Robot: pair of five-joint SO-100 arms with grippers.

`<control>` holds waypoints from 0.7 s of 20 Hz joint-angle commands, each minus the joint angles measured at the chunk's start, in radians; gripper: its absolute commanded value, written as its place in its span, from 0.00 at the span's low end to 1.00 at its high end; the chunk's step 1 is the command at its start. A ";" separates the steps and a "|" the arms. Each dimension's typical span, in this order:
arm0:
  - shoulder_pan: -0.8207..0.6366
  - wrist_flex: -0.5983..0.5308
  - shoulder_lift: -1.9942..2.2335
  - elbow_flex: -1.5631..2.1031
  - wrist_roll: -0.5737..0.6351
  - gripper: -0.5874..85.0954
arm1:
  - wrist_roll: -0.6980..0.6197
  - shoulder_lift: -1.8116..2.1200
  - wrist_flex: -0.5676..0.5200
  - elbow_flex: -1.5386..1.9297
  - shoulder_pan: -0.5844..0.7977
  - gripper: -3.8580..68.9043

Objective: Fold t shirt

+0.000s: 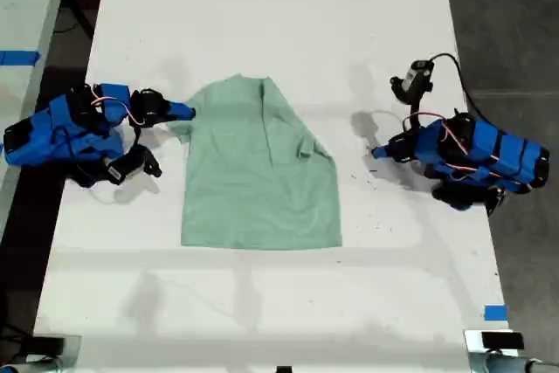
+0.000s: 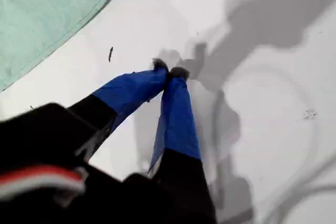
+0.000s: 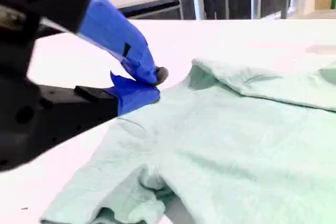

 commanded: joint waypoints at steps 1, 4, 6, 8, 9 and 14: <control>0.017 0.066 0.008 0.041 0.003 0.00 | 0.364 0.014 -0.032 0.049 0.178 0.18; 0.023 0.063 0.008 0.041 0.002 0.00 | 0.367 0.014 -0.026 0.049 0.265 0.07; 0.035 0.063 0.008 0.041 -0.046 0.00 | 0.354 0.014 -0.028 0.049 0.225 0.07; 0.038 0.063 0.008 0.041 -0.055 0.05 | 0.379 0.014 -0.028 0.049 0.137 0.07; 0.052 0.049 0.008 0.041 -0.049 0.04 | 0.382 0.014 -0.038 0.049 0.103 0.07; 0.000 -0.061 -0.342 -0.287 -0.029 0.00 | 0.407 0.014 -0.040 0.051 0.100 0.07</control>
